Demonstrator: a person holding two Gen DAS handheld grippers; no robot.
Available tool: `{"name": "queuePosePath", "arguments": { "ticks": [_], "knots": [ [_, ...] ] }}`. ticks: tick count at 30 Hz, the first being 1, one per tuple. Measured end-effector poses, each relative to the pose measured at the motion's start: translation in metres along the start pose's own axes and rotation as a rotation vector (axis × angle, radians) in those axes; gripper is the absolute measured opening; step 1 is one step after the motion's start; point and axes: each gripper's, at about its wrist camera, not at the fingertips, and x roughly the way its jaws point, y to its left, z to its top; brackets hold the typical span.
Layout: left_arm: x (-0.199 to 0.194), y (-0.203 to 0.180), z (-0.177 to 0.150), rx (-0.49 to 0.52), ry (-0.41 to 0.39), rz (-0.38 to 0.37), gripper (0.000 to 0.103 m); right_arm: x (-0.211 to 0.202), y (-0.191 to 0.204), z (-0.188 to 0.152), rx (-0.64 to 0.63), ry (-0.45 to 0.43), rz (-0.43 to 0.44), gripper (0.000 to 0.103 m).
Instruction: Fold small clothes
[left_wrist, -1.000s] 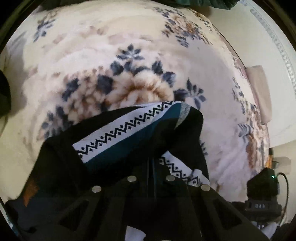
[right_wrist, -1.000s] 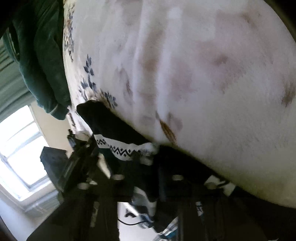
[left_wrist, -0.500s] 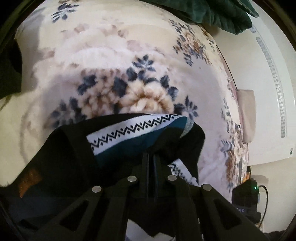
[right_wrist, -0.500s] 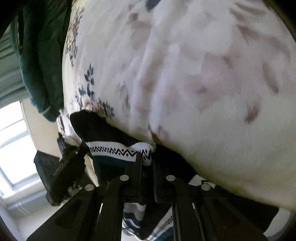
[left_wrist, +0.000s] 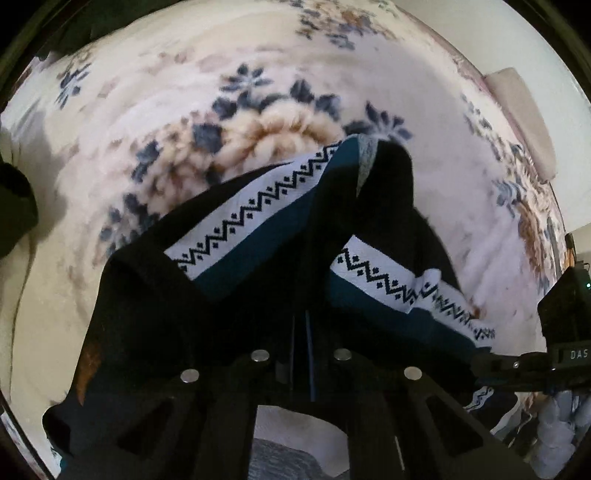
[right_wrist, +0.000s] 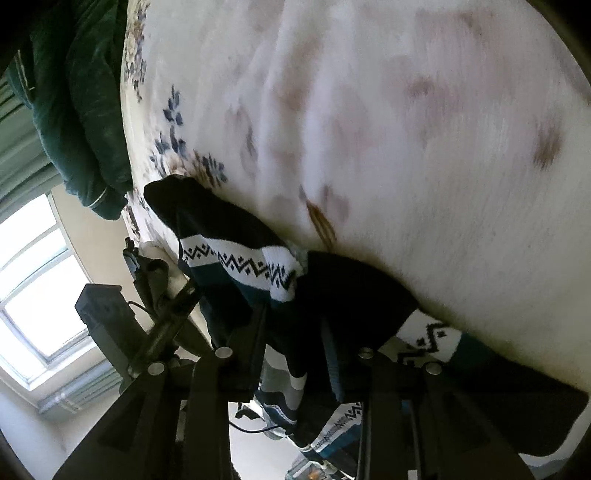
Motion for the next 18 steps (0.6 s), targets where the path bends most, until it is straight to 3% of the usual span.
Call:
{"name": "queuePosePath", "arguments": {
  "ticks": [1,3,8,11,12,13,15,18],
  "knots": [
    [-0.004,0.001,0.000,-0.009,-0.014,-0.001,0.003,0.000,0.000,-0.001,0.000,-0.005,0.006,0.030],
    [-0.015,0.010,-0.002,-0.056,-0.050,-0.025,0.003,-0.004,0.001,-0.005,-0.005,-0.051,0.001,0.006],
    [-0.027,0.041,-0.003,-0.164,-0.080,-0.091,0.002,-0.012,0.002,-0.009,-0.023,-0.107,-0.051,0.005],
    [-0.029,0.051,-0.003,-0.213,-0.092,-0.096,0.000,-0.016,-0.001,-0.009,-0.028,-0.122,-0.085,0.005],
    [-0.031,0.052,-0.002,-0.217,-0.105,-0.065,0.000,-0.018,-0.002,-0.009,-0.035,-0.122,-0.099,0.005],
    [-0.033,0.052,0.000,-0.217,-0.110,-0.052,0.000,-0.019,-0.004,-0.009,-0.041,-0.119,-0.110,0.005],
    [-0.041,0.057,0.003,-0.258,-0.109,-0.125,0.001,-0.017,-0.004,-0.007,-0.063,-0.088,-0.125,0.005],
    [-0.056,0.042,0.011,-0.210,-0.132,-0.153,0.005,-0.025,-0.002,-0.005,-0.069,-0.033,-0.069,0.008]
  ]
}}
